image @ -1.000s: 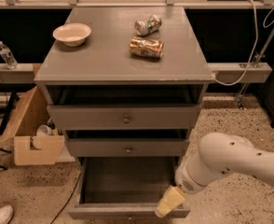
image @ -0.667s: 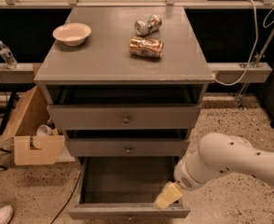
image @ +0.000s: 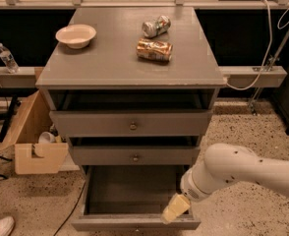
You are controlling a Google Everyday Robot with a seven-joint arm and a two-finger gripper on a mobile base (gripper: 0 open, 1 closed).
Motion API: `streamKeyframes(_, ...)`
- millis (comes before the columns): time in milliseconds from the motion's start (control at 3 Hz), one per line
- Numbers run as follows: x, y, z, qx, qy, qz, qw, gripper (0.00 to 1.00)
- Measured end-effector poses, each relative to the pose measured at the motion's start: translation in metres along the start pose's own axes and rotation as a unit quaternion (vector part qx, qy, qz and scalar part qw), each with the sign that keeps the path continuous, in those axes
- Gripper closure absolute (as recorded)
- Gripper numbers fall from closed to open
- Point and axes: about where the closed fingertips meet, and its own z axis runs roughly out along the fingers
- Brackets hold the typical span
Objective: Close bottom drawer
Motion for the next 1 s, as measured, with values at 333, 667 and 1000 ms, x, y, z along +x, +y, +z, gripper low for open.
streamKeyframes(333,0.013,-0.022,0.048,-0.021,0.004,-0.031,0.9993,0.00)
streamKeyframes(667,0.034,-0.040,0.094,-0.035,0.003,-0.052,0.9980,0.00)
streamKeyframes(1000,0.051,-0.051,0.127,-0.042,-0.005,-0.067,0.9968,0.17)
